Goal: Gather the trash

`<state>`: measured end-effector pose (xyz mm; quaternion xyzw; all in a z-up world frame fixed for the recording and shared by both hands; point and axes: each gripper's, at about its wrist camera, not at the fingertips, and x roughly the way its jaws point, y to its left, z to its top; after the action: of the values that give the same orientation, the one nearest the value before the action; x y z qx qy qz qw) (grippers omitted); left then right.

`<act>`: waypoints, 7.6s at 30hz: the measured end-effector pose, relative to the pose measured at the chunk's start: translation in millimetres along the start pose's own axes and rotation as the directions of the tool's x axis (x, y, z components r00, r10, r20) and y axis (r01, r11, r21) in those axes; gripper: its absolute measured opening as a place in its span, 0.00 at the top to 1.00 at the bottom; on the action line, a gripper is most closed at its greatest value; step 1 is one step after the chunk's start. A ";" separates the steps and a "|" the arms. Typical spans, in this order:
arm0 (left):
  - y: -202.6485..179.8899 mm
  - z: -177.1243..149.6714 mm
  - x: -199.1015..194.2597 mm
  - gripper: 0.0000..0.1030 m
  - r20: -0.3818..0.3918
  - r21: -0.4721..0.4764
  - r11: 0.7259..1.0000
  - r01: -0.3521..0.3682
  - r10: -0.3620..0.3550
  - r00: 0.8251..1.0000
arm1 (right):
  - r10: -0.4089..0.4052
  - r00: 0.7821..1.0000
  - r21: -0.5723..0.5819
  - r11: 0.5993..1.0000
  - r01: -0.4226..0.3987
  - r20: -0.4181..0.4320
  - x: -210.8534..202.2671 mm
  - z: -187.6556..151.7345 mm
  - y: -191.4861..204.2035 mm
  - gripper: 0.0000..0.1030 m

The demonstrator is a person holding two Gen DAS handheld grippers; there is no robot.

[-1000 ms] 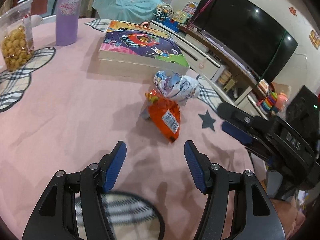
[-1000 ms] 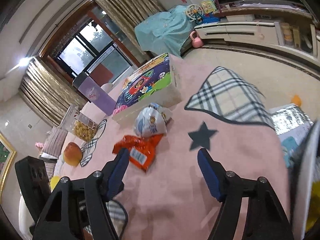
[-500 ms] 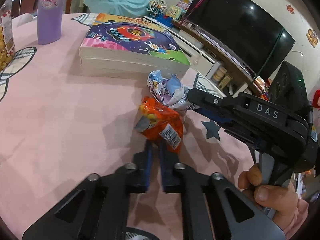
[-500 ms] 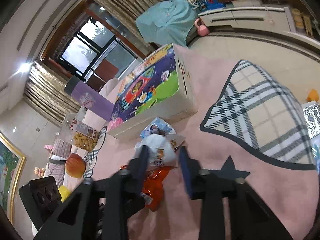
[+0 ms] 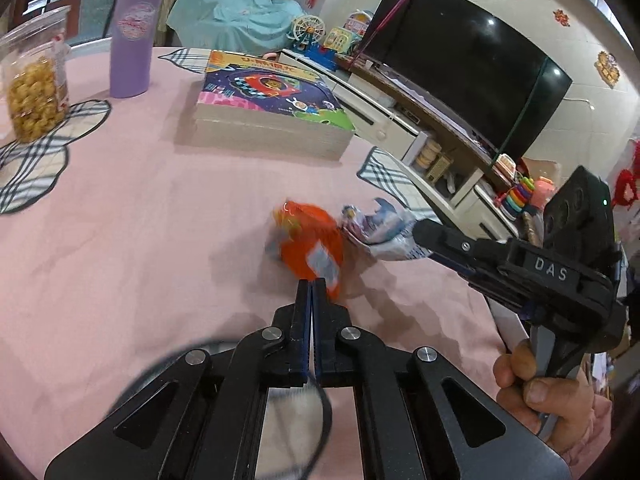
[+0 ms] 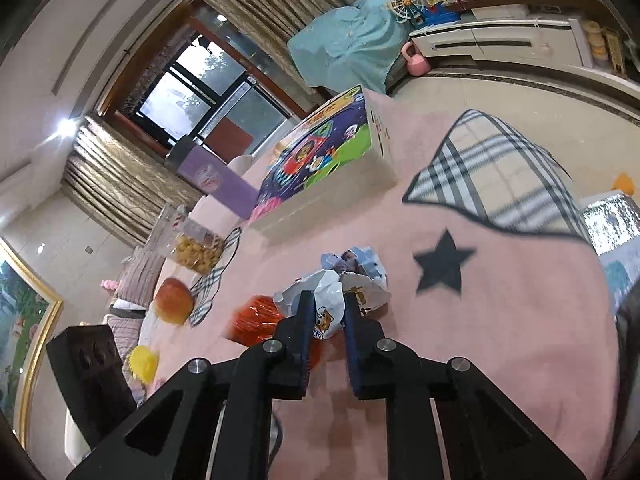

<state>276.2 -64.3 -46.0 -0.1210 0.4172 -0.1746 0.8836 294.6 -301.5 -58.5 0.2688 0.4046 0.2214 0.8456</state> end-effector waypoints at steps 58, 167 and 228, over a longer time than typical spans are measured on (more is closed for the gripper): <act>-15.3 -57.9 -34.9 0.91 -0.029 0.014 1.000 -0.014 0.015 0.999 | -0.154 0.987 -0.091 0.983 0.158 0.049 -60.6 -104.3 18.9 0.74; -278.7 -45.7 51.0 0.97 -0.186 0.402 0.889 0.218 -0.154 0.971 | -0.335 0.902 0.136 0.941 0.309 0.273 -217.4 -57.2 -97.1 0.74; -195.3 -78.4 -2.7 0.32 -0.069 0.280 0.954 0.108 -0.092 0.993 | -0.353 0.881 0.200 0.932 0.302 0.315 -227.2 -104.5 -63.8 0.13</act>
<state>173.0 -246.2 -22.7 -0.0097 0.4054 -0.2803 0.8700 90.2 -455.5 -25.6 0.2916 0.3043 -0.0055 0.9068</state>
